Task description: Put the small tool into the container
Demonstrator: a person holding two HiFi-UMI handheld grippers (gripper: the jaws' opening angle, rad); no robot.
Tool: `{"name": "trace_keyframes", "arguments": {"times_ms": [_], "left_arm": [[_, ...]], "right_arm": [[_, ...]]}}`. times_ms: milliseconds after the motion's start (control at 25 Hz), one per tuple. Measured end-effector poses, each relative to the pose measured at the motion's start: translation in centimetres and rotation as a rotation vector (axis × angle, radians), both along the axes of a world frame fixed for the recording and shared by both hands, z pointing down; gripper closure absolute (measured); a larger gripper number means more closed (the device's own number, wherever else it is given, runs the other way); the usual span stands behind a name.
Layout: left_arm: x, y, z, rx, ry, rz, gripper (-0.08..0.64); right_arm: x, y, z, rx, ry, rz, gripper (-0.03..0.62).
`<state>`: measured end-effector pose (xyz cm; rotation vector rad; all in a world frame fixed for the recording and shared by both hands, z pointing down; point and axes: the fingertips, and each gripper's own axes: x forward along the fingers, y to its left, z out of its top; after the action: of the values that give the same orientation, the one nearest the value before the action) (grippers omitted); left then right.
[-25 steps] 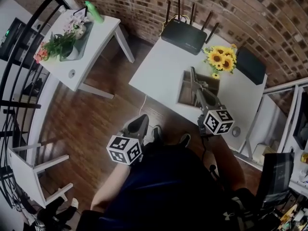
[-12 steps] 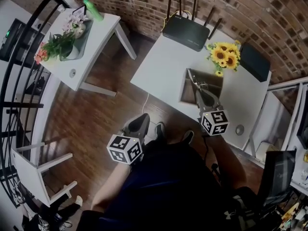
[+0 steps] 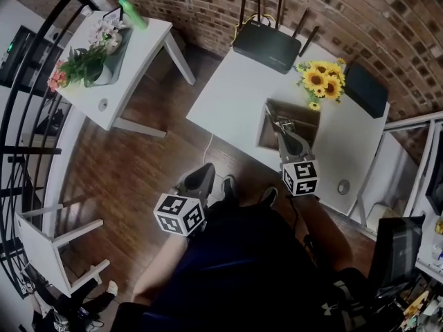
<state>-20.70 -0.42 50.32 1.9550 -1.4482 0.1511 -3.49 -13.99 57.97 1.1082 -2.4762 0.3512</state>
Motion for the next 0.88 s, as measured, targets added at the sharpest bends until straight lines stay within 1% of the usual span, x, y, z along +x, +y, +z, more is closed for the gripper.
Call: {"name": "trace_keyframes", "arguments": {"times_ms": [240, 400, 440, 480, 560, 600, 760, 800, 880], "left_arm": [[0.3, -0.2, 0.2, 0.013, 0.018, 0.004, 0.557], [0.5, -0.5, 0.0, 0.029, 0.032, 0.011, 0.557], [0.6, -0.5, 0.0, 0.032, 0.035, 0.015, 0.557], [0.6, -0.6, 0.0, 0.035, 0.037, 0.018, 0.557], [0.8, -0.8, 0.1, 0.040, 0.042, 0.025, 0.557], [0.9, -0.9, 0.1, 0.042, 0.046, 0.029, 0.557], [2.1, -1.6, 0.1, 0.044, 0.059, 0.068, 0.557], [2.6, -1.7, 0.0, 0.044, 0.061, 0.082, 0.557], [3.8, -2.0, 0.0, 0.043, 0.067, 0.113, 0.557]], "right_arm": [[-0.1, 1.1, 1.7, -0.047, 0.098, -0.002, 0.572], [-0.2, 1.6, 2.1, -0.060, 0.140, -0.001, 0.571], [-0.2, 1.7, 2.2, -0.067, 0.141, -0.001, 0.564], [-0.2, 1.8, 2.3, -0.076, 0.135, 0.000, 0.535], [-0.1, 2.0, 2.1, -0.086, 0.107, 0.007, 0.443], [0.1, 2.0, 1.9, -0.086, 0.093, 0.013, 0.425], [1.5, 2.7, 0.2, -0.083, 0.027, 0.056, 0.416], [2.0, 2.9, -0.5, -0.088, -0.010, 0.072, 0.416], [3.0, 3.5, -2.3, -0.103, -0.133, 0.104, 0.422]]}}
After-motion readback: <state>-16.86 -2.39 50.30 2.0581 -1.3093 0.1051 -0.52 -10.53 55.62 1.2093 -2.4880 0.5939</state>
